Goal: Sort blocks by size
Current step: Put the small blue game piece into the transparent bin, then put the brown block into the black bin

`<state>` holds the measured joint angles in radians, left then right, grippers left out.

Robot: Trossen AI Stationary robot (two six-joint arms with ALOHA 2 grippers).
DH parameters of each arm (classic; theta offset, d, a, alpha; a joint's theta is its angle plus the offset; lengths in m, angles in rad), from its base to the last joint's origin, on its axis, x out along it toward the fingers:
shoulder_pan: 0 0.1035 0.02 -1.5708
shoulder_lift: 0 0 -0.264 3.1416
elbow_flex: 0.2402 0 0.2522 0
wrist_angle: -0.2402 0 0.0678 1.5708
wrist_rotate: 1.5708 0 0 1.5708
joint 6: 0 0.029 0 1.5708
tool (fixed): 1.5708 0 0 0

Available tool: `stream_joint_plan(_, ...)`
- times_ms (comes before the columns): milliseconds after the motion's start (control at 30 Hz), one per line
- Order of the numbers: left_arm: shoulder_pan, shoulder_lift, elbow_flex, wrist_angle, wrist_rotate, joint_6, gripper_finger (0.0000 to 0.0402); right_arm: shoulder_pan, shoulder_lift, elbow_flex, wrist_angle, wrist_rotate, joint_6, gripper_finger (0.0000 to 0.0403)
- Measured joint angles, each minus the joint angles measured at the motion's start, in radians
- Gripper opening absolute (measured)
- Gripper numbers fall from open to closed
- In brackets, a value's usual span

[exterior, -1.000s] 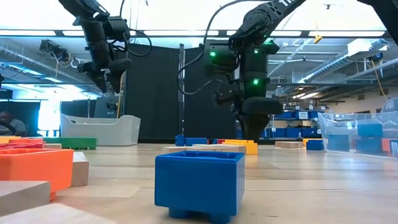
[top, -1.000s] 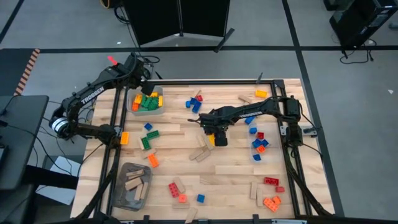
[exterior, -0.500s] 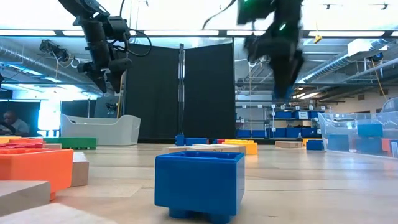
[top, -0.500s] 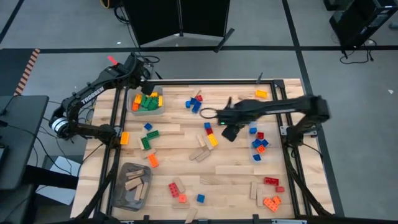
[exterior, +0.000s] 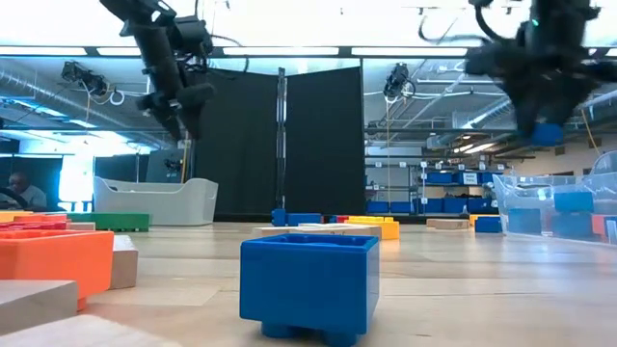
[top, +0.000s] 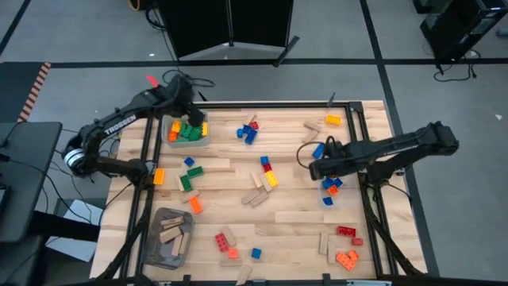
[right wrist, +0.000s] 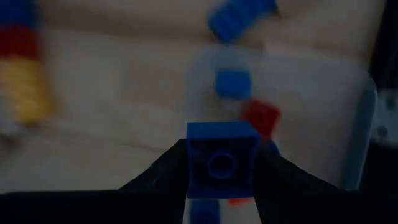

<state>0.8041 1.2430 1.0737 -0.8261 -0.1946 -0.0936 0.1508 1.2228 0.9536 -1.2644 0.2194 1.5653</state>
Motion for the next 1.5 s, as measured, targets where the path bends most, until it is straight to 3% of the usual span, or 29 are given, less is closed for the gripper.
stream_joint_plan(133, -0.137, 0.000, 0.000, 0.047, -0.003, -0.054, 0.0300, 0.038, 0.000, -0.066, 0.003, -0.037, 0.057, 0.0156)
stream_joint_plan(333, -0.343, 0.000, 0.000, 0.084, -0.079, -0.124, 0.0300, 0.084, 0.000, -0.071, -0.042, -0.035, 0.033, 0.0276)
stream_joint_plan(433, -0.427, 0.000, 0.000, 0.084, -0.143, -0.220, 0.0300, 0.100, -0.001, -0.071, -0.105, -0.034, 0.031, 0.0317)
stream_joint_plan(567, -0.515, 0.000, 0.000, 0.084, -0.158, -0.338, 0.0300, 0.133, -0.031, -0.071, -0.172, -0.033, 0.007, 0.0336)
stream_joint_plan(733, -0.611, 0.000, 0.000, 0.084, -0.180, -0.447, 0.0300, 0.186, -0.105, -0.071, -0.192, 0.012, 0.003, 0.0330)
stream_joint_plan(900, -0.620, 0.002, 0.000, 0.101, -0.216, -0.571, 0.0300, 0.209, -0.179, -0.070, -0.192, 0.076, 0.002, 0.0314)
stream_joint_plan(1167, -0.575, 0.065, 0.000, 0.257, -0.185, -0.551, 0.0300, 0.209, -0.219, -0.070, -0.182, 0.149, -0.009, 0.0294)
stream_joint_plan(1333, -0.522, 0.192, 0.022, 0.432, -0.071, -0.507, 0.0300, 0.209, -0.200, -0.070, -0.161, 0.151, -0.006, 0.0287)
stream_joint_plan(1500, -0.450, 0.363, 0.181, 0.391, -0.069, -0.446, 0.0300, 0.209, -0.182, -0.070, -0.147, 0.152, -0.006, 0.0285)
